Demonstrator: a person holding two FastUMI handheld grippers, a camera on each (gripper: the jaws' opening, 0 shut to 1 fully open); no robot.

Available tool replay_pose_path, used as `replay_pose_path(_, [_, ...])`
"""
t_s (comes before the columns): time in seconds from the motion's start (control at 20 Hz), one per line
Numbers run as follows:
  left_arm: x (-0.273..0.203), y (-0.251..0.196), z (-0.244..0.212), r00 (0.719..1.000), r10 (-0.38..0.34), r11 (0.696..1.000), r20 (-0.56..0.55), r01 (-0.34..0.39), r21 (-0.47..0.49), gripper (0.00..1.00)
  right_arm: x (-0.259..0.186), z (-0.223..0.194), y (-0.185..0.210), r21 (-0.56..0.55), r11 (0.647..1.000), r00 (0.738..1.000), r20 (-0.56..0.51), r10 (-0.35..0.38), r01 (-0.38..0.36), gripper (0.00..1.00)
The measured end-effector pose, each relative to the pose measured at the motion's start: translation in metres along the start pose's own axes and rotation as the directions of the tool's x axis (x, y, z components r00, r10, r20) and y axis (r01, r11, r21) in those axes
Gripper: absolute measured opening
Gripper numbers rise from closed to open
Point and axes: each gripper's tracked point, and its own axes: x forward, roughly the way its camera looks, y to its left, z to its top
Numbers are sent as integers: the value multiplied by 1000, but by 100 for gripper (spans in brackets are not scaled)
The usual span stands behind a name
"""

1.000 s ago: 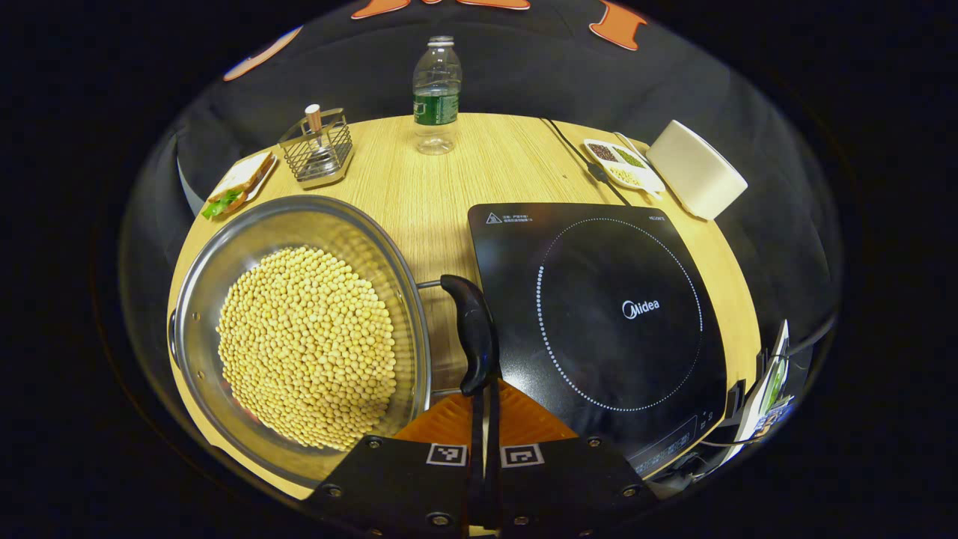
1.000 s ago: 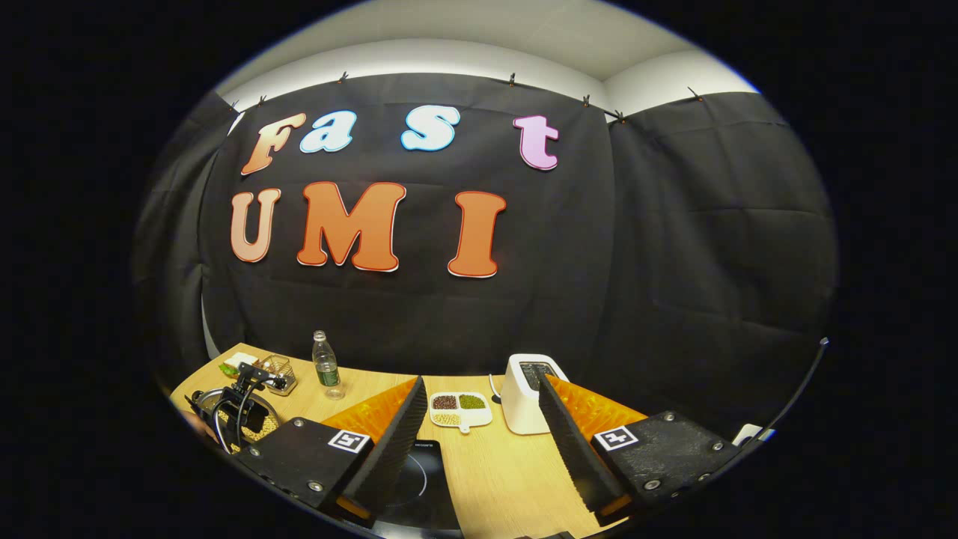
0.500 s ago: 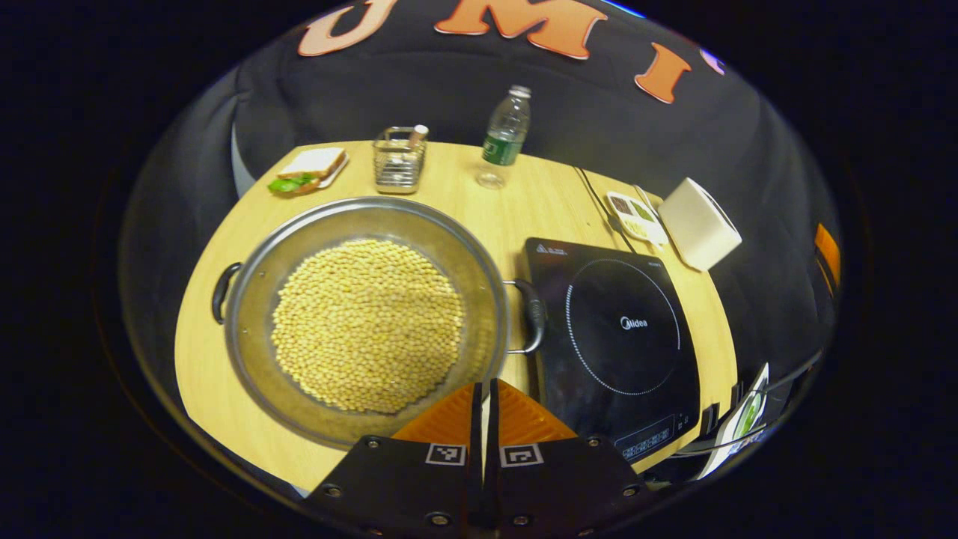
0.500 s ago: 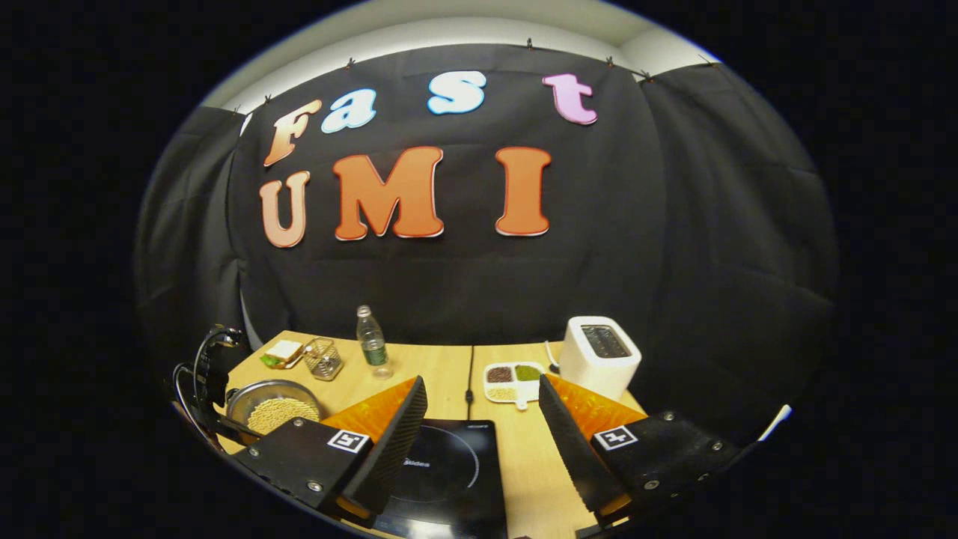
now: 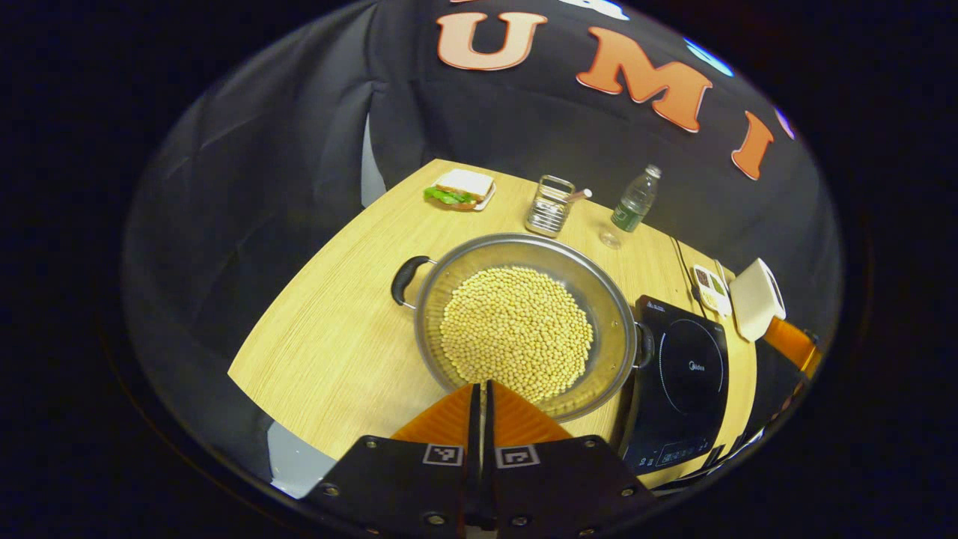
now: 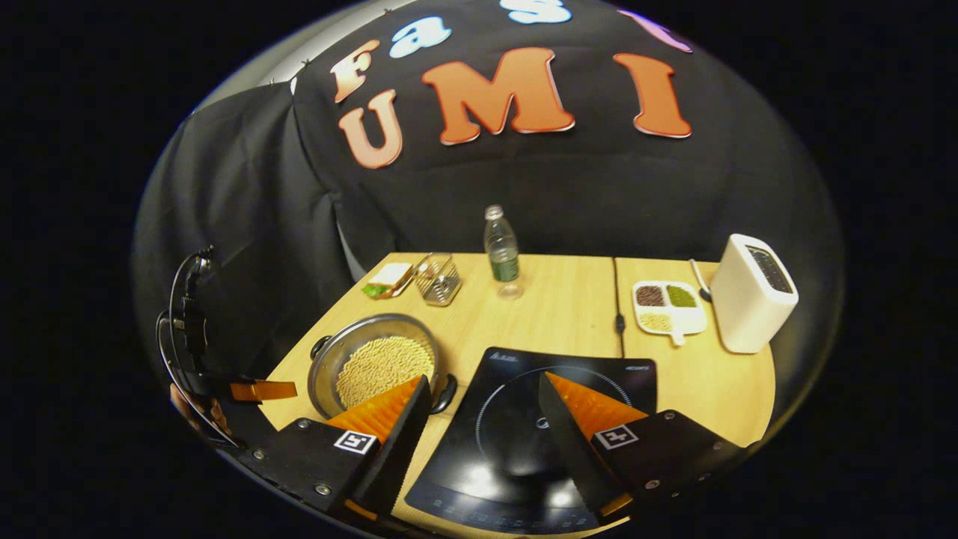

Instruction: First push the handle of the pot to place it horizontally, then grasp the pot with both hands and set it on the induction cooktop.

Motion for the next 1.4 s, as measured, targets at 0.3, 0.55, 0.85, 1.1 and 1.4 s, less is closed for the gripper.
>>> replay_pose_path(0.3, [9,60,18,1000,11,999,-19,-10,36,51,50,-26,50,15,1000,990,-138,-22,24,90])
replay_pose_path(0.55, [29,81,45,999,-43,988,-6,44,146,75,84,-43,64,21,995,968,-234,-93,101,90])
replay_pose_path(0.85, [57,96,66,997,-75,976,-10,75,203,80,116,-56,55,38,975,933,-298,-200,221,87])
replay_pose_path(1.1, [84,86,78,994,-110,964,-21,112,243,80,135,-69,43,53,960,905,-351,-242,277,86])
replay_pose_path(1.4, [109,73,77,986,-158,950,-55,167,264,80,149,-77,38,59,954,887,-389,-249,294,73])
